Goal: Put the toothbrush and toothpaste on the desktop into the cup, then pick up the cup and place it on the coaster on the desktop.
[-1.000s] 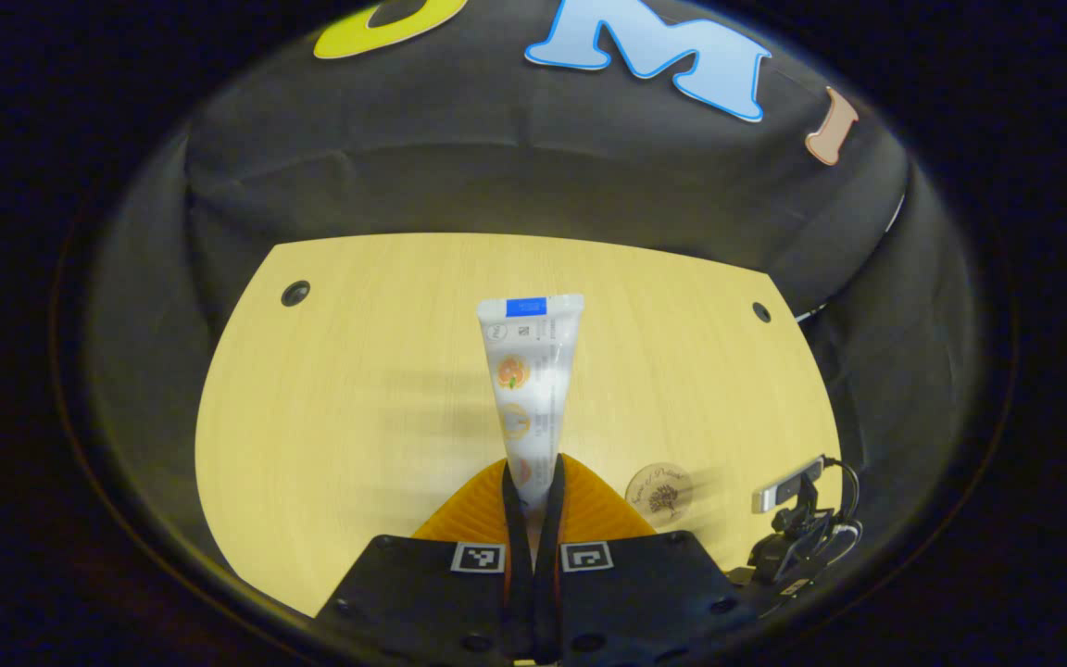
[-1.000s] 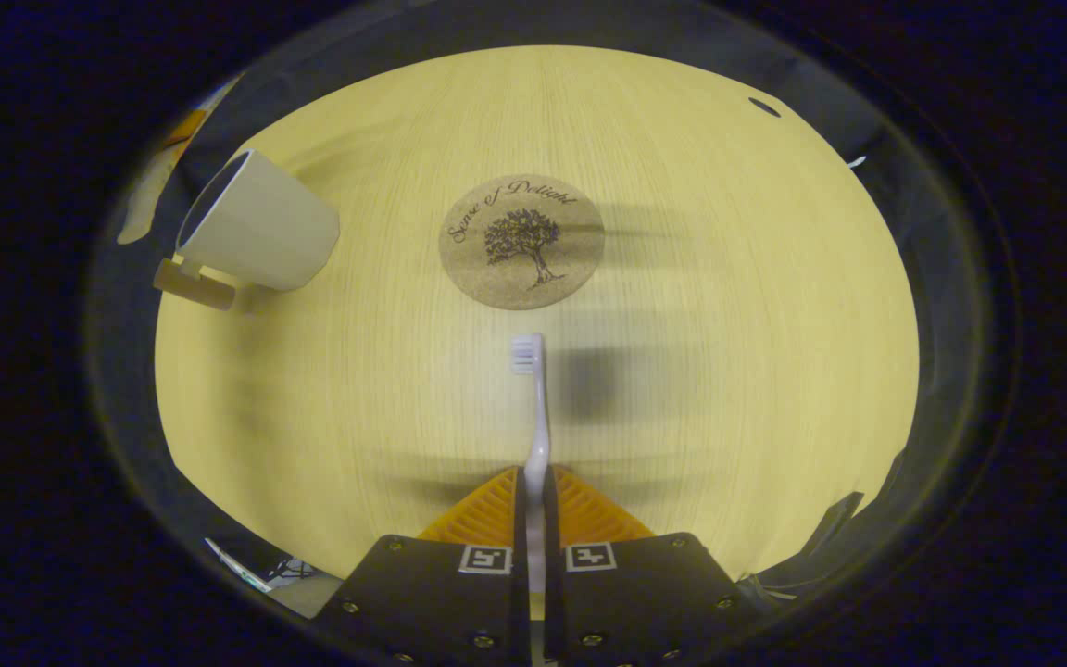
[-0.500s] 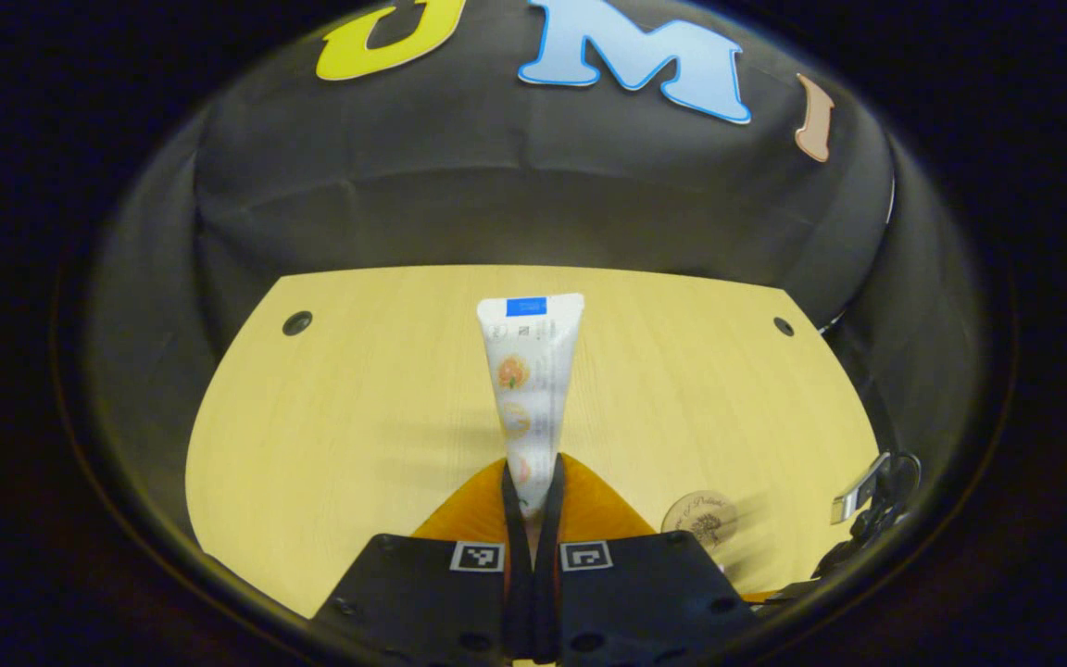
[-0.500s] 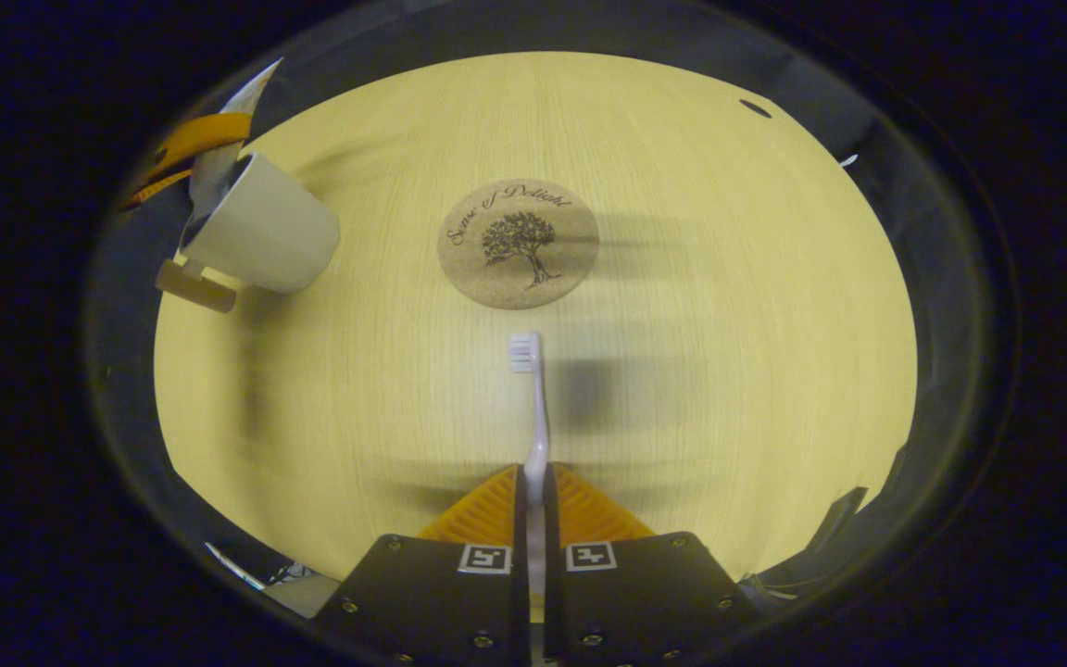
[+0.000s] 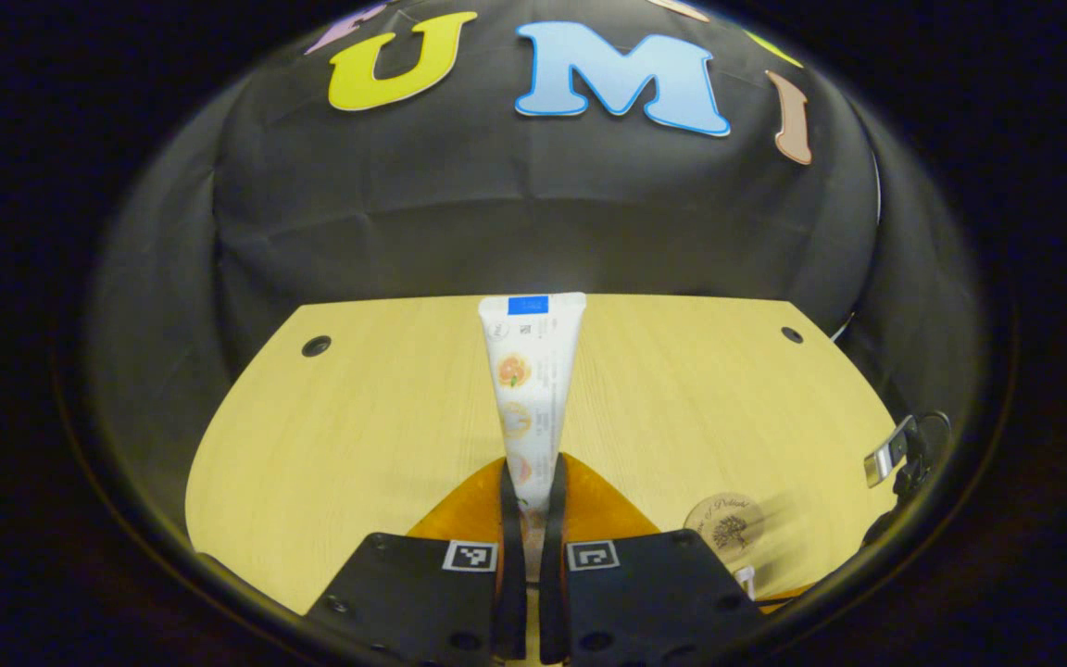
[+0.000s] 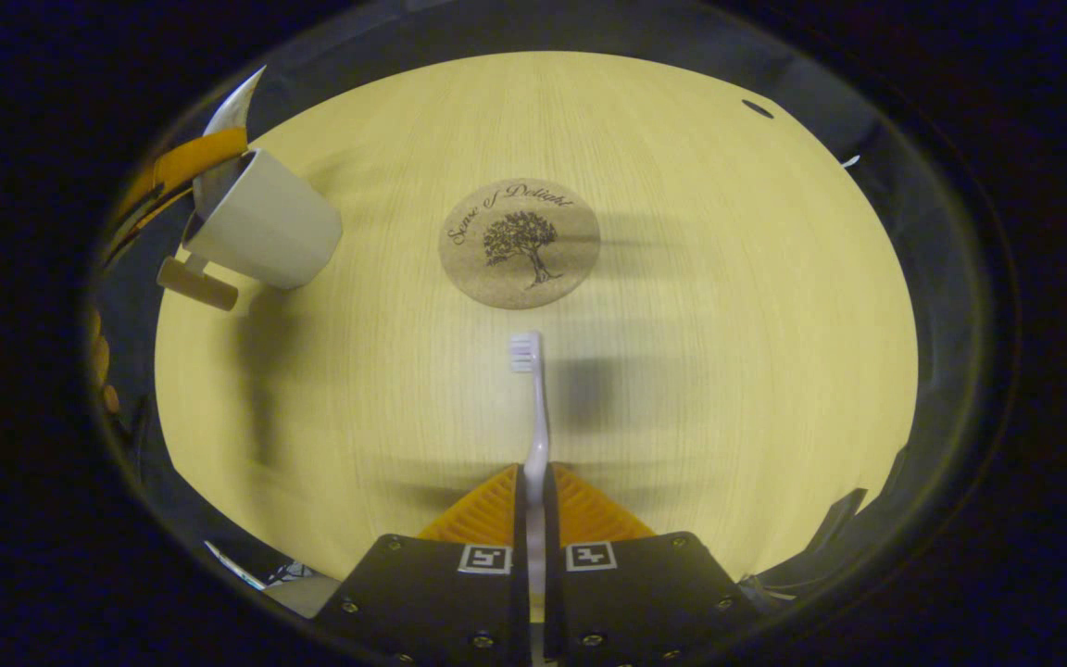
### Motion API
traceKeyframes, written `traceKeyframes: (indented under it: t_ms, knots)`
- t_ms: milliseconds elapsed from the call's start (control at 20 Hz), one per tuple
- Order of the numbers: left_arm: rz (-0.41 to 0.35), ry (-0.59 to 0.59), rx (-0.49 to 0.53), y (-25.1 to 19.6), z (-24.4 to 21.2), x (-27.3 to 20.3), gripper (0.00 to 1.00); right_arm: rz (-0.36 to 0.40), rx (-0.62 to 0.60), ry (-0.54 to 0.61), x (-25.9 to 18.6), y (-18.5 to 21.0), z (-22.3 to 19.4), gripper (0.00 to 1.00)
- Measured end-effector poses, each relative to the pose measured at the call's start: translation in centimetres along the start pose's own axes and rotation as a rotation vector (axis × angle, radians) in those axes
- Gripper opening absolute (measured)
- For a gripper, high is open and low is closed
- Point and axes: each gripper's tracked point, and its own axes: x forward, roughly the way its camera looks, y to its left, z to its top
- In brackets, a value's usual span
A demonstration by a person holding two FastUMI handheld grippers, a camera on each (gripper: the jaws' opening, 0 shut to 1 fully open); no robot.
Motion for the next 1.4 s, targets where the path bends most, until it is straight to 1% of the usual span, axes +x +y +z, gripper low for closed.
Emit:
traceKeyframes:
  t_ms: [100,200,250,300,350,450,750,900,950,1150,1250,1300,1350,1400]
  knots:
    - [-0.007,-0.002,0.002,0.0,-0.3,-0.2,0.21,0.001,-0.002,-0.002,0.0,0.0,0.0,0.07]
    - [-0.028,0.002,-0.004,-0.3,-0.3,-0.4,0.26,-0.001,-0.007,-0.008,0.0,0.0,0.0,0.07]
    - [-0.04,0.013,-0.008,-0.6,-0.5,-0.7,0.33,-0.002,-0.01,-0.011,0.0,0.0,0.0,0.07]
    - [-0.047,0.012,-0.013,-0.6,-0.5,-1.1,0.43,-0.002,-0.012,-0.014,0.0,0.0,0.0,0.07]
    - [-0.041,0.007,-0.017,-0.5,-0.5,-1.4,0.62,-0.001,-0.013,-0.016,0.1,0.0,0.0,0.07]
    - [-0.031,0.001,-0.033,-0.3,-0.3,-2.4,0.7,0.001,-0.011,-0.026,-0.1,0.0,0.0,0.07]
    - [-0.049,-0.043,-0.049,0.1,0.0,-7.6,0.7,0.023,-0.01,-0.066,-0.1,0.0,-0.2,0.07]
    - [-0.024,-0.051,-0.058,1.7,-0.7,-9.8,0.71,0.059,0.011,-0.047,-0.5,0.5,-0.3,0.07]
    - [-0.02,-0.048,-0.065,2.3,-1.1,-10.5,0.71,0.073,0.019,-0.056,-0.9,0.7,0.2,0.07]
    - [0.011,-0.04,-0.105,4.9,-2.8,-13.4,0.71,0.132,0.043,-0.137,-3.7,2.1,3.8,0.07]
    - [0.036,-0.038,-0.132,6.6,-3.2,-14.4,0.68,0.166,0.06,-0.194,-5.5,3.3,6.6,0.07]
    - [0.05,-0.037,-0.143,7.4,-3.7,-15.1,0.69,0.185,0.067,-0.224,-6.6,3.9,8.1,0.07]
    - [0.064,-0.036,-0.152,8.2,-4.0,-15.6,0.67,0.201,0.072,-0.257,-7.8,4.7,9.7,0.07]
    - [0.078,-0.035,-0.159,8.9,-4.2,-16.0,0.67,0.215,0.076,-0.293,-9.1,5.4,11.3,0.07]
